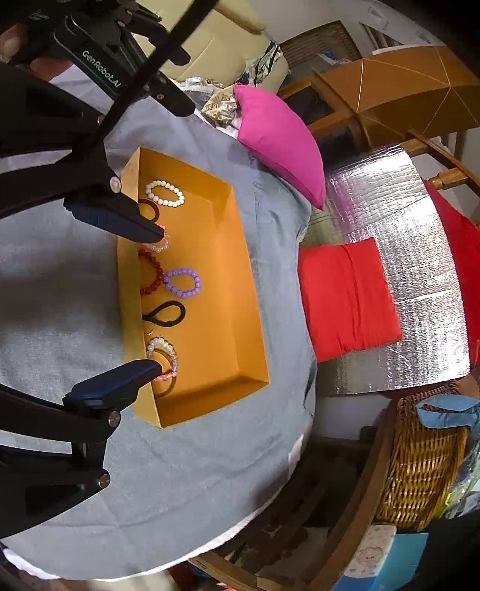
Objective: Organize jewelry
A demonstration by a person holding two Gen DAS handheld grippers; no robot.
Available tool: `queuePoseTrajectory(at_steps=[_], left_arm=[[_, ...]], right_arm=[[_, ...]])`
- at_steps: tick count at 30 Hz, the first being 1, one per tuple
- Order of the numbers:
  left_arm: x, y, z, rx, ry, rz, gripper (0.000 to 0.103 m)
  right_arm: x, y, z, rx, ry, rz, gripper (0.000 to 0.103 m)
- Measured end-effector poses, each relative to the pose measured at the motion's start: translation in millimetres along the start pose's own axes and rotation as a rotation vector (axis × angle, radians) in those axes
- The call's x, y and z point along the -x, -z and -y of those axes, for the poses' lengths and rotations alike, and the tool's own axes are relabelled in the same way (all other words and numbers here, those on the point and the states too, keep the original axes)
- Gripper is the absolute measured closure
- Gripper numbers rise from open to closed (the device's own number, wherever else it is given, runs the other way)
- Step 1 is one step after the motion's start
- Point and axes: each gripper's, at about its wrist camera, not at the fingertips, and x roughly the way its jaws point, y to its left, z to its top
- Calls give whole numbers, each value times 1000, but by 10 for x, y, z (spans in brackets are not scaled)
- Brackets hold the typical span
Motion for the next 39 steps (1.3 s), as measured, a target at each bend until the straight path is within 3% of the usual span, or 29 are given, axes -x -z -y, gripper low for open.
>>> queuePoseTrajectory(at_steps=[39], left_arm=[[8,-1,-91,5,-12,-12,13]], right_arm=[[12,10,-153,7,-20,17,34]])
